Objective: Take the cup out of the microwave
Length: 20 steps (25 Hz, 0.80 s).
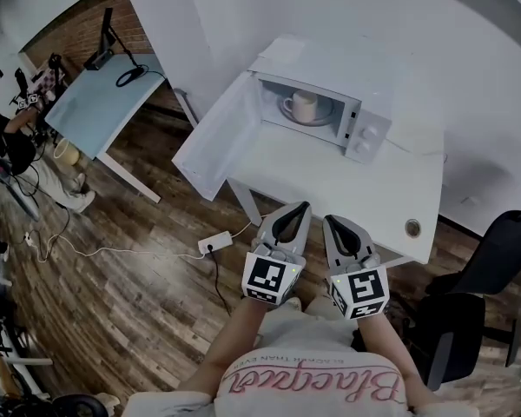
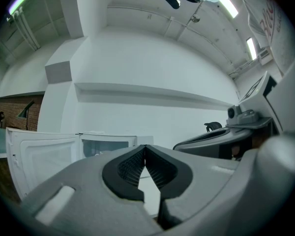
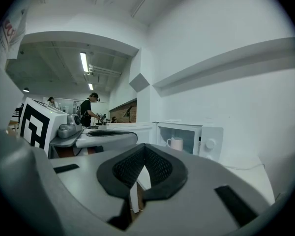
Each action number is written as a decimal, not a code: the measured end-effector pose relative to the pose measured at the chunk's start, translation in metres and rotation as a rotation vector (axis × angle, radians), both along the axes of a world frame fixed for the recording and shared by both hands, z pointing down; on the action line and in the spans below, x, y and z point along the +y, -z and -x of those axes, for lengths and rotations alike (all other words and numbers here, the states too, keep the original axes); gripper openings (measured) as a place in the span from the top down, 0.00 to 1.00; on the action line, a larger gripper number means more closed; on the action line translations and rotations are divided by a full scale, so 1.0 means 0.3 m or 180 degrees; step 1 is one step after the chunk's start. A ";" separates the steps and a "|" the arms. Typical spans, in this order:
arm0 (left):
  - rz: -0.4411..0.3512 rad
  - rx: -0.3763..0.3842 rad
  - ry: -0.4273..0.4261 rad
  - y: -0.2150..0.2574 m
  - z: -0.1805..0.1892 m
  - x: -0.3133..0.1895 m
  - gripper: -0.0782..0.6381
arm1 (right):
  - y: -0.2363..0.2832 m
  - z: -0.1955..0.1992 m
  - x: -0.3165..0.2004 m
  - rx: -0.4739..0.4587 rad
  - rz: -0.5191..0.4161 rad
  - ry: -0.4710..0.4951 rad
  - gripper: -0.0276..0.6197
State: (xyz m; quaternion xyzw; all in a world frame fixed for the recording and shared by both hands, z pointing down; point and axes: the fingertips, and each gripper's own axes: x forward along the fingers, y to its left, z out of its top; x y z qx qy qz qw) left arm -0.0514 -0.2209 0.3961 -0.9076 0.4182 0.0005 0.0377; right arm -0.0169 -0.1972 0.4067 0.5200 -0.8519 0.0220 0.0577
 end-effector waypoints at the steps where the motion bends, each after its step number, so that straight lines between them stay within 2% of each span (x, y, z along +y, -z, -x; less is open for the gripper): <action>1: 0.0000 0.0004 -0.0002 0.001 0.001 -0.009 0.88 | 0.000 0.004 -0.008 -0.0003 0.0006 0.0008 0.94; 9: -0.0003 0.0020 0.0007 0.001 0.009 -0.103 0.88 | -0.004 0.003 -0.093 -0.0028 0.0012 0.0009 0.94; 20: 0.0023 0.0018 0.0037 -0.027 -0.027 -0.315 0.88 | -0.016 -0.042 -0.321 -0.0045 0.0023 0.0028 0.94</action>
